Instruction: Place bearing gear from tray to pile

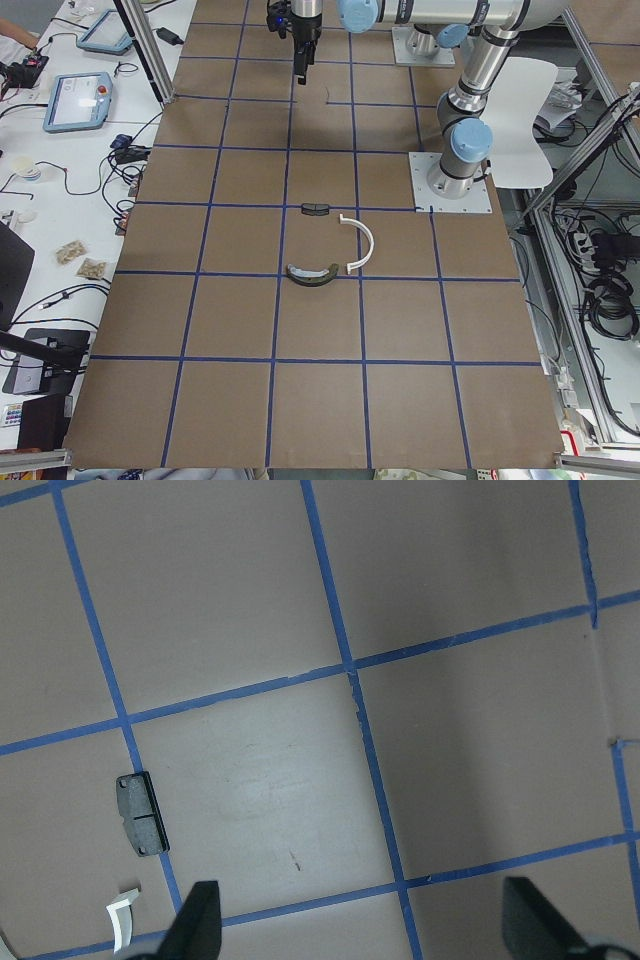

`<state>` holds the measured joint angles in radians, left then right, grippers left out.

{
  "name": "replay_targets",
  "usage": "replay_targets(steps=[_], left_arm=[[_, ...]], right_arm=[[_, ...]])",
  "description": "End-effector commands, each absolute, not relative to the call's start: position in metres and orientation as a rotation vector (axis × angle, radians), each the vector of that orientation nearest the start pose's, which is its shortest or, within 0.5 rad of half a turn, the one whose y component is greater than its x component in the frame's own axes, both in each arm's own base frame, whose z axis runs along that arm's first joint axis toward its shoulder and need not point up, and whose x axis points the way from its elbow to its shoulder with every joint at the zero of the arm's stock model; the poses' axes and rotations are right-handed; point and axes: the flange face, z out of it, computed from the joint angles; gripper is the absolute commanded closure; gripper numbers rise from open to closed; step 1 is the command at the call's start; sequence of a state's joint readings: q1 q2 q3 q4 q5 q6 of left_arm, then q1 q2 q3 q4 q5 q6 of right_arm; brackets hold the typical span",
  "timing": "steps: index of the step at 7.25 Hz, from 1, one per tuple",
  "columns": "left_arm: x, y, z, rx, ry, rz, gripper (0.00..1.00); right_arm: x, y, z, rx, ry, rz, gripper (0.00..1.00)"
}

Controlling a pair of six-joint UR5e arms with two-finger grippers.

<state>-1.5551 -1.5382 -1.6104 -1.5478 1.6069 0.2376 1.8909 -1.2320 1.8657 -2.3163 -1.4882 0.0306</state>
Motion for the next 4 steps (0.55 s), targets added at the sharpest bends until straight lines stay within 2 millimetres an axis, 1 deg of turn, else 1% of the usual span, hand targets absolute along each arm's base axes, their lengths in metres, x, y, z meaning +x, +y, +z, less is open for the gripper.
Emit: replay_targets(steps=[1,2,3,4], left_arm=[[-0.12,-0.482,0.484,0.337,3.088,-0.012,0.0],[-0.12,-0.482,0.485,0.337,3.088,-0.017,0.0],[-0.12,-0.482,0.484,0.337,3.088,-0.015,0.0],[-0.122,-0.482,0.484,0.333,3.093,-0.016,0.0]], right_arm=[[0.331,-0.483,0.191,-0.418,3.02,-0.154,0.14],[0.323,-0.49,0.207,-0.403,3.02,-0.166,0.0],[0.304,-0.494,0.233,-0.4,3.024,-0.143,0.0],[0.265,-0.503,0.276,-0.515,3.02,-0.099,0.0]])
